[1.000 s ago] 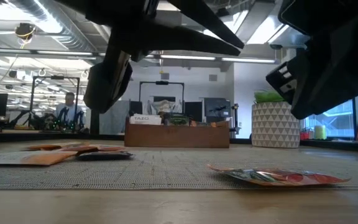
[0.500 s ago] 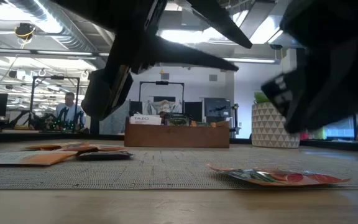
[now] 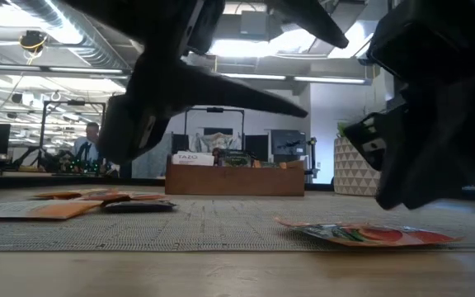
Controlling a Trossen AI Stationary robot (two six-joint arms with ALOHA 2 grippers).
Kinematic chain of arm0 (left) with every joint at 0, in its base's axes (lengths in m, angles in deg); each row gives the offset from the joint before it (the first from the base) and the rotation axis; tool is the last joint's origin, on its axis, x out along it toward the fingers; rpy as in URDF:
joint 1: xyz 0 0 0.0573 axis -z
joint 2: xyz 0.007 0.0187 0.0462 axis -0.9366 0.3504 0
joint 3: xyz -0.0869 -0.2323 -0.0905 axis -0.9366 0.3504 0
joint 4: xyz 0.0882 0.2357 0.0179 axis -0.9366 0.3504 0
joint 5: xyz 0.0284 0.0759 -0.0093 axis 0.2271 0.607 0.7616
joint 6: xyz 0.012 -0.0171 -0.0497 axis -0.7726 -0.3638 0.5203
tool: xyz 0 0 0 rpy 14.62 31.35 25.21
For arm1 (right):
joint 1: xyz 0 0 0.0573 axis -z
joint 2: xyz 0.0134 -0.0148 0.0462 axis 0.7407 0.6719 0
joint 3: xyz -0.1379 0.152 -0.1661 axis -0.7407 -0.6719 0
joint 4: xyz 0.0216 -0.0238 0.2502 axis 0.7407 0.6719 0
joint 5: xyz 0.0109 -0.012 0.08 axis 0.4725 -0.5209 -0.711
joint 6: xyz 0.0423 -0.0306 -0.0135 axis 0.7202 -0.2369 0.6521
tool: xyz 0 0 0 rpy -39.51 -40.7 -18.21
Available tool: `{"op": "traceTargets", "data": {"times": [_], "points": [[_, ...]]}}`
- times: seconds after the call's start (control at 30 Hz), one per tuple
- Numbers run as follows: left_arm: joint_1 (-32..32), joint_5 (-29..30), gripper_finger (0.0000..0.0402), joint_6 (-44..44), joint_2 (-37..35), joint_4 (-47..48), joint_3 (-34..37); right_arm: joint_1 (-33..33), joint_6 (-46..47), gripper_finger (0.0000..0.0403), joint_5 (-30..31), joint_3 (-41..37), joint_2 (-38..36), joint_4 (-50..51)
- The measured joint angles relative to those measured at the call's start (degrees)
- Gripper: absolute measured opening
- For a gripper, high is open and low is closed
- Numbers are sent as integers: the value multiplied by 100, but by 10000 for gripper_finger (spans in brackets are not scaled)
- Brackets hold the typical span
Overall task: Pick & Place Tea
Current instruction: Put the orange tea bag into the right section of the wooden organizer
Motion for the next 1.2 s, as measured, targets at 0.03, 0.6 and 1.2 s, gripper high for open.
{"op": "traceTargets", "data": {"times": [0.03, 0.6, 1.2], "points": [[0, -74, 184, 117, 0, 51, 0, 0, -2, 79, 0, -1, -1, 106], [-11, -116, 164, 289, 0, 275, 2, 2, 579, 79, 0, -2, -1, -120], [-6, -760, 161, 1287, -2, 676, 2, -39, 430, 79, 0, 127, 605, -294]]}}
